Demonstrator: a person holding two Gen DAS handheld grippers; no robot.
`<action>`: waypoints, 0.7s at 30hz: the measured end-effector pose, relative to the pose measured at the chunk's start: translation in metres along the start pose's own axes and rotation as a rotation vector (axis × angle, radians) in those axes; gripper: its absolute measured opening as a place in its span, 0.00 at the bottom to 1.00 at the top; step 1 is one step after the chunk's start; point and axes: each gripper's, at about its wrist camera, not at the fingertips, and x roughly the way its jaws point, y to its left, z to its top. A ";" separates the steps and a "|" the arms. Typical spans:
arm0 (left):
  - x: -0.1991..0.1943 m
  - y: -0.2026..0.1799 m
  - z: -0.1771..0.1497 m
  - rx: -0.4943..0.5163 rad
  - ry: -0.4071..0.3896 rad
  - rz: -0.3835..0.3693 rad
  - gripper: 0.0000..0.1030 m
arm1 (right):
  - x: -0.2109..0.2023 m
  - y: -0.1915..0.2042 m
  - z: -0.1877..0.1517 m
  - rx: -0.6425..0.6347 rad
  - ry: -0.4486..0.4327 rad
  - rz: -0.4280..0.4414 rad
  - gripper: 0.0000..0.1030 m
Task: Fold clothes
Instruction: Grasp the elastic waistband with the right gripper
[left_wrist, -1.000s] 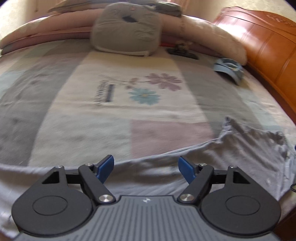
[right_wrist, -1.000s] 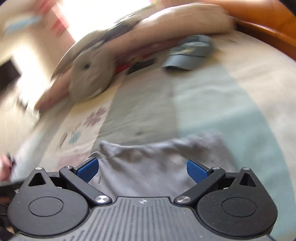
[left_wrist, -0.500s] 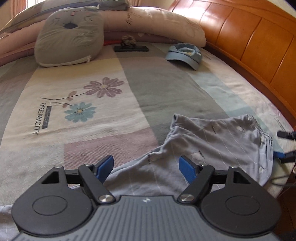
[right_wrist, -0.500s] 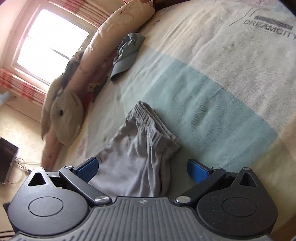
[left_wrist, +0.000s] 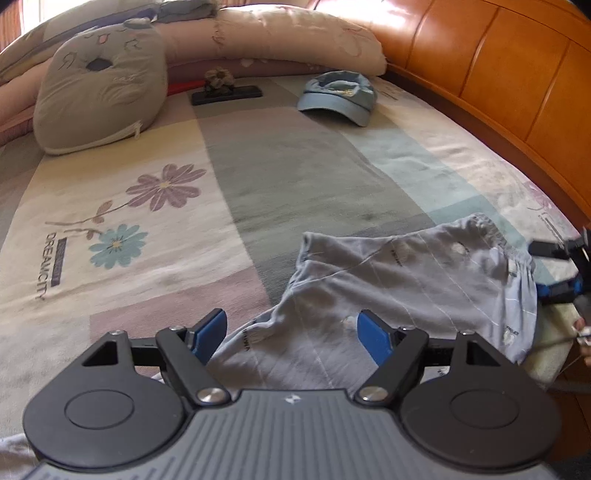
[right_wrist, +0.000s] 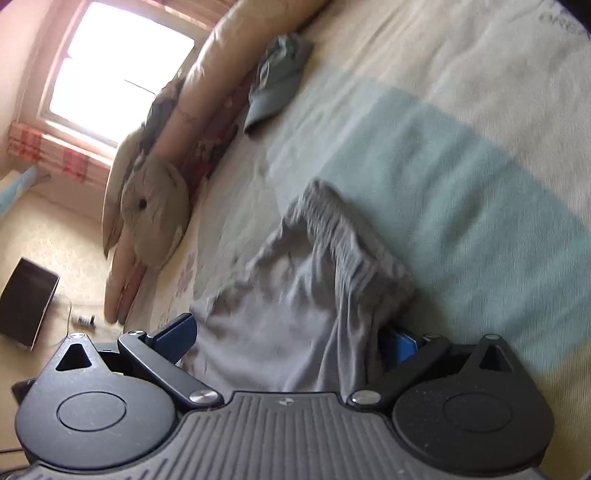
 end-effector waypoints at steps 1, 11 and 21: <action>0.000 -0.002 0.000 0.005 0.003 -0.006 0.76 | 0.000 -0.003 0.002 0.009 -0.029 0.012 1.00; 0.005 0.000 0.001 0.006 0.024 0.005 0.76 | 0.021 0.000 0.012 -0.128 -0.007 0.087 1.00; 0.008 0.006 -0.012 -0.034 0.050 -0.003 0.76 | 0.037 0.000 0.024 -0.251 -0.072 0.049 0.83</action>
